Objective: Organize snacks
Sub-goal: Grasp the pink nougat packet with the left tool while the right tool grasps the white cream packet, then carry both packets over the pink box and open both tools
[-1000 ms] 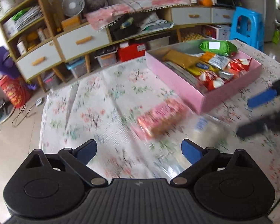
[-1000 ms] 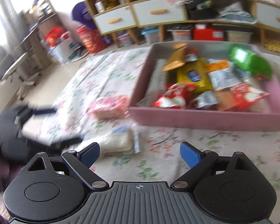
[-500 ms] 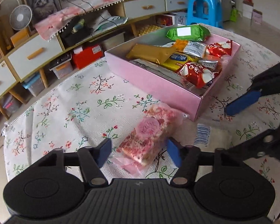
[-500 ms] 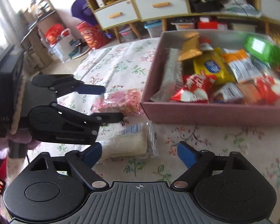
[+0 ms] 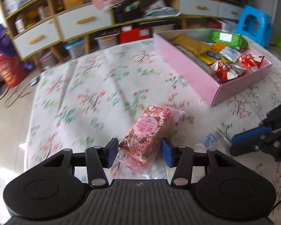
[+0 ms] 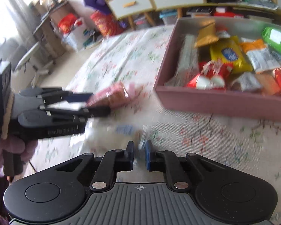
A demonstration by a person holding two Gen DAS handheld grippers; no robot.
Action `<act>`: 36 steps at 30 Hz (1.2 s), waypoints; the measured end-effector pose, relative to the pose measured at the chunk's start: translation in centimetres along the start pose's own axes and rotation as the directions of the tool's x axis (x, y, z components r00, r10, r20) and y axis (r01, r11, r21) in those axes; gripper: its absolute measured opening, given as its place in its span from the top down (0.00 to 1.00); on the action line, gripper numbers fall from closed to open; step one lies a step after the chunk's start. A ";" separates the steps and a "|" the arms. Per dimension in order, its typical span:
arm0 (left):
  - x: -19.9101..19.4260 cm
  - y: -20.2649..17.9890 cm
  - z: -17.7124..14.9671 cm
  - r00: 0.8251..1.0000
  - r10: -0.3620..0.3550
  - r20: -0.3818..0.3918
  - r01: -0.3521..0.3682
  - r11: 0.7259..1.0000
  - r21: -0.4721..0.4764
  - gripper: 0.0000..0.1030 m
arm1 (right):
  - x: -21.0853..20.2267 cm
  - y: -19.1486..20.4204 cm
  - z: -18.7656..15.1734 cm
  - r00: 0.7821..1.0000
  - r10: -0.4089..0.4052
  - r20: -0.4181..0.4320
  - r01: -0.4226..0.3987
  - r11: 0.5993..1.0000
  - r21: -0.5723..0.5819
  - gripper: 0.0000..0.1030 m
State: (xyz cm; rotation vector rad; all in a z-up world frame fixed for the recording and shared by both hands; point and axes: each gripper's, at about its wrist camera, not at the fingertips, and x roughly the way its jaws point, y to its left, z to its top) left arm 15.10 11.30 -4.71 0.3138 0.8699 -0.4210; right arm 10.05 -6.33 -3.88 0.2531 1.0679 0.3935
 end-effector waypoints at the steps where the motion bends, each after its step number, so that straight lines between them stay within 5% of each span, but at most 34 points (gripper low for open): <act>1: -0.4 0.1 -0.3 1.000 0.015 -0.006 -0.015 1.000 -0.024 0.55 | -0.2 0.4 -0.3 1.000 0.002 -0.011 -0.003 1.000 -0.030 0.90; 5: -1.8 1.0 -1.6 0.999 0.046 -0.027 -0.049 0.987 -0.151 0.55 | -1.2 2.3 -1.1 0.999 -0.028 -0.020 0.023 0.975 -0.222 0.74; 8: -2.3 1.4 -2.7 0.998 0.057 -0.018 -0.059 0.983 -0.173 0.54 | -1.2 3.8 -1.2 0.999 -0.041 0.021 0.046 0.925 -0.376 0.31; 11: -2.5 1.8 -3.6 0.998 0.067 0.001 -0.066 0.980 -0.186 0.51 | -0.8 5.6 -0.9 1.000 -0.003 0.027 0.016 0.859 -0.511 0.27; 17: -1.7 2.2 -3.8 0.999 0.035 0.032 -0.029 0.985 -0.171 0.44 | 2.2 7.7 -1.5 1.000 -0.026 -0.007 0.013 0.716 -0.698 0.27; 20: -1.2 2.2 -3.8 0.998 0.022 0.052 -0.014 0.987 -0.159 0.40 | 3.0 8.1 -1.4 1.000 -0.011 0.010 0.015 0.679 -0.734 0.27; 23: -1.2 2.3 -3.8 0.998 0.016 0.060 -0.006 0.987 -0.159 0.46 | 3.4 8.1 -0.9 1.000 0.010 -0.002 -0.009 0.699 -0.715 0.34; 27: -1.5 2.4 -3.5 0.998 0.033 0.053 -0.022 0.983 -0.183 0.64 | 3.0 7.8 -0.7 0.999 0.024 -0.021 -0.032 0.724 -0.689 0.62; 36: -2.5 2.8 -2.1 0.998 0.045 0.033 -0.032 0.950 -0.311 0.71 | 0.1 5.3 0.3 1.000 0.017 -0.012 -0.021 0.838 -0.545 0.74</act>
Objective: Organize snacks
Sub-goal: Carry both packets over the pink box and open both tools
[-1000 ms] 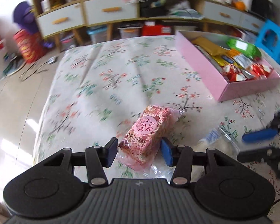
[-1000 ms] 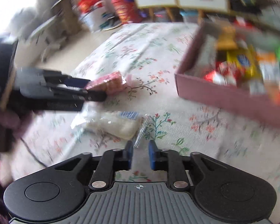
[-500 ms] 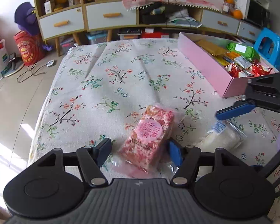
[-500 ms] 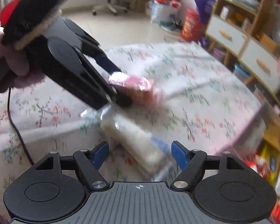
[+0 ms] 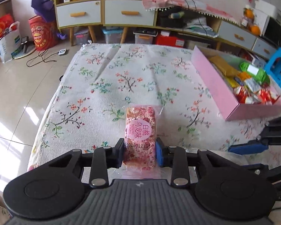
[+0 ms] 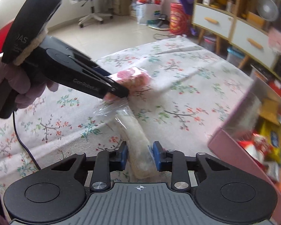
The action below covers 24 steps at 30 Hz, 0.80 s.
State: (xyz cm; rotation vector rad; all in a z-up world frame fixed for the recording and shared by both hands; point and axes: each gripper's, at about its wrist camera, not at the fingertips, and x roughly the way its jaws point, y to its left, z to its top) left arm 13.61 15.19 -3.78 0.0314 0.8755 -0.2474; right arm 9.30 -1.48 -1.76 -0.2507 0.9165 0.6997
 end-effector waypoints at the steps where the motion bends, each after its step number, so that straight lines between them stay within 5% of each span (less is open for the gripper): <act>1: -0.2 -0.2 0.2 1.000 0.000 0.001 0.000 1.000 -0.004 0.71 | -0.5 -0.3 -0.1 1.000 -0.003 0.006 0.003 1.000 0.018 0.74; 13: -2.0 -5.0 1.8 0.999 -0.031 0.022 0.031 0.999 -0.024 0.71 | -7.5 -4.6 -1.1 0.987 -0.119 0.107 0.093 0.970 0.223 0.74; 24: -0.8 -11.7 3.4 0.992 -0.109 0.065 0.109 0.994 0.005 0.71 | -10.9 -12.2 -4.1 0.941 -0.316 0.118 0.216 0.834 0.508 0.74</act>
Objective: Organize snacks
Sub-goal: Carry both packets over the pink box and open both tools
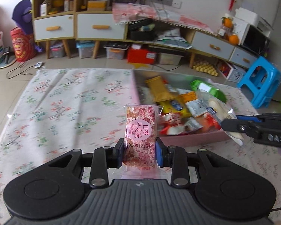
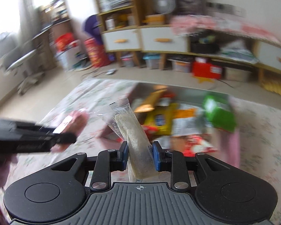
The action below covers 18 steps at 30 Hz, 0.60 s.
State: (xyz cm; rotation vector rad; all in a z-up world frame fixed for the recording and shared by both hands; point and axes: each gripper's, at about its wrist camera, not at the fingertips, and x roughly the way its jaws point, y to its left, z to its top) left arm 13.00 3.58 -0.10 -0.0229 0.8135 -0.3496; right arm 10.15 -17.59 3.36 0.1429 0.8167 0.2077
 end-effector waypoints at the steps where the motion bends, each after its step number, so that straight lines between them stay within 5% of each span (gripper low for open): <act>1: 0.4 -0.6 0.3 1.000 -0.006 0.006 0.006 1.000 0.003 0.71 | 0.1 -0.9 0.1 1.000 -0.024 0.007 0.024 0.999 0.029 0.74; 8: 3.9 -3.1 1.8 0.999 -0.020 0.029 0.019 1.000 0.019 0.71 | 1.3 -5.4 0.9 0.990 -0.136 0.025 0.130 0.976 0.174 0.74; 18: 6.0 -4.7 1.8 0.999 -0.010 0.035 0.009 1.000 0.027 0.71 | 4.0 -6.6 0.9 0.984 -0.177 -0.010 0.175 0.967 0.187 0.73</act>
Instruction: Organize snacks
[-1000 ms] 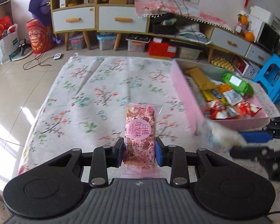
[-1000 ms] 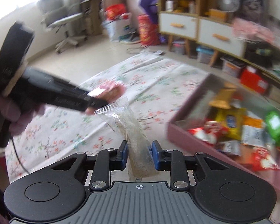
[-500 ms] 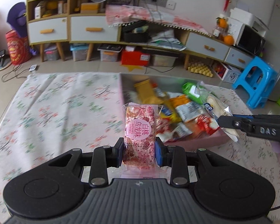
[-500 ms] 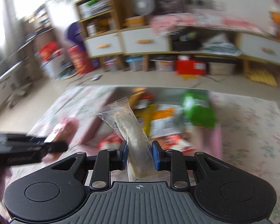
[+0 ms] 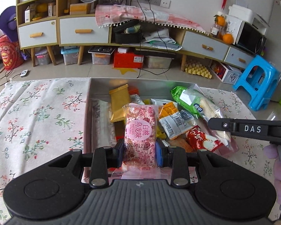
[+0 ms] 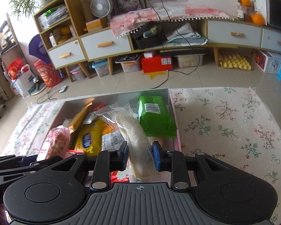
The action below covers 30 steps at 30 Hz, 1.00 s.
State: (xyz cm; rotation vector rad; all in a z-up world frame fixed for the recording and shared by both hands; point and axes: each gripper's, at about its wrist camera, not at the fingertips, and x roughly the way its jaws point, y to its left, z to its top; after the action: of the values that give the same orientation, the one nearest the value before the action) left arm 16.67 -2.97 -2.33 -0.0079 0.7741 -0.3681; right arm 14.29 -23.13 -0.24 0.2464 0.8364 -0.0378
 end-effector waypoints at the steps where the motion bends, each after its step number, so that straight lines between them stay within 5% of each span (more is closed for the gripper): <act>1: 0.0 -0.1 0.0 1.000 0.005 0.001 -0.005 1.000 0.004 0.70 | 0.0 -0.1 0.0 1.000 0.009 -0.002 -0.009 1.000 0.006 0.71; 4: -0.5 -0.7 0.0 1.000 0.029 0.009 -0.029 0.999 0.027 0.54 | -0.4 -0.3 0.1 1.000 0.013 -0.008 -0.012 1.000 0.023 0.60; 6: -1.3 -1.1 0.0 0.999 0.044 0.015 -0.045 0.998 0.046 0.33 | -1.5 -0.2 0.2 1.000 0.006 0.012 -0.006 1.000 0.027 0.36; 12: -4.1 -1.8 -0.5 0.995 0.098 0.005 -0.098 0.993 0.064 0.12 | -4.9 0.4 0.2 1.000 -0.013 0.008 0.013 1.000 0.004 0.25; 21: -7.8 -2.7 -2.0 0.984 0.173 -0.032 -0.172 0.985 0.025 0.00 | -9.7 1.5 -2.0 0.999 -0.050 -0.020 0.051 0.999 0.006 0.17; 30: -10.3 -2.7 -5.3 0.978 0.190 -0.088 -0.196 0.978 -0.066 0.00 | -13.2 1.9 -5.6 0.994 -0.088 -0.062 0.090 0.996 0.016 0.09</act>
State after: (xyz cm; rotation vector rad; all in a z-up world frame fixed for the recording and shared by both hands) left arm 5.45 -1.44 1.26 0.0125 0.8607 -0.1553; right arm 1.58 -20.80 6.26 0.2287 0.9076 -0.1221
